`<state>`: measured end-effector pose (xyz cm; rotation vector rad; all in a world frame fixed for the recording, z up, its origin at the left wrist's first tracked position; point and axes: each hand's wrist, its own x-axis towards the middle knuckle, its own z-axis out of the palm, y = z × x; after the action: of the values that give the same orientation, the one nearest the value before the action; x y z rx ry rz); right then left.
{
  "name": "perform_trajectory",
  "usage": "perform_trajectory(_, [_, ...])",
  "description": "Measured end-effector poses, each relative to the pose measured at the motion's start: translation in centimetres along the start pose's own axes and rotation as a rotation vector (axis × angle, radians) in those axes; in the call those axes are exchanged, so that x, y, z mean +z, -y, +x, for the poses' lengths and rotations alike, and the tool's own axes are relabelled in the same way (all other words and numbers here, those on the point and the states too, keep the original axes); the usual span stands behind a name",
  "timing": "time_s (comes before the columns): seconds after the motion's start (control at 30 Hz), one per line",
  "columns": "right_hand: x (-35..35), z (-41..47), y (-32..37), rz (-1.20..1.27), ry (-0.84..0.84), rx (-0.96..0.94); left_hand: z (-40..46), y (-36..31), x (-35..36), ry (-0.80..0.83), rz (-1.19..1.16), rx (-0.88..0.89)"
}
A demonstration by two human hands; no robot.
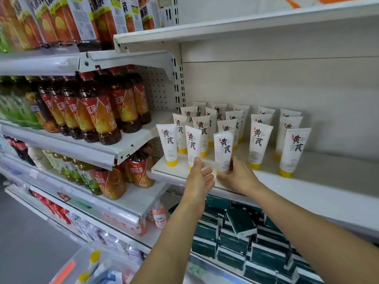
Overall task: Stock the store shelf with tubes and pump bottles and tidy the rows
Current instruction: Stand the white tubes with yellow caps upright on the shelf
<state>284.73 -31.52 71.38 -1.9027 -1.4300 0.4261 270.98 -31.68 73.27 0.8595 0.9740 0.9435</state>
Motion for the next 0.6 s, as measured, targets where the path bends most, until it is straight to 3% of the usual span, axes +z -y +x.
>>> perform_trajectory(0.17, [-0.3, -0.7, 0.0, 0.014, 0.002, 0.076, -0.5, 0.2, -0.6, -0.003, -0.051, -0.006])
perform_trajectory(0.3, [-0.6, -2.6, 0.4, -0.047, -0.119, 0.111, -1.0, 0.4, -1.7, 0.008, -0.137, -0.028])
perform_trajectory(0.43, [-0.2, -5.3, 1.0, -0.014, -0.222, 0.008, -1.2, 0.8, -3.4, 0.019, -0.170, -0.041])
perform_trajectory(0.6, [2.0, -7.7, 2.4, 0.167, -0.221, -0.144, -2.1, 1.5, -5.8, 0.002, -0.193, -0.060])
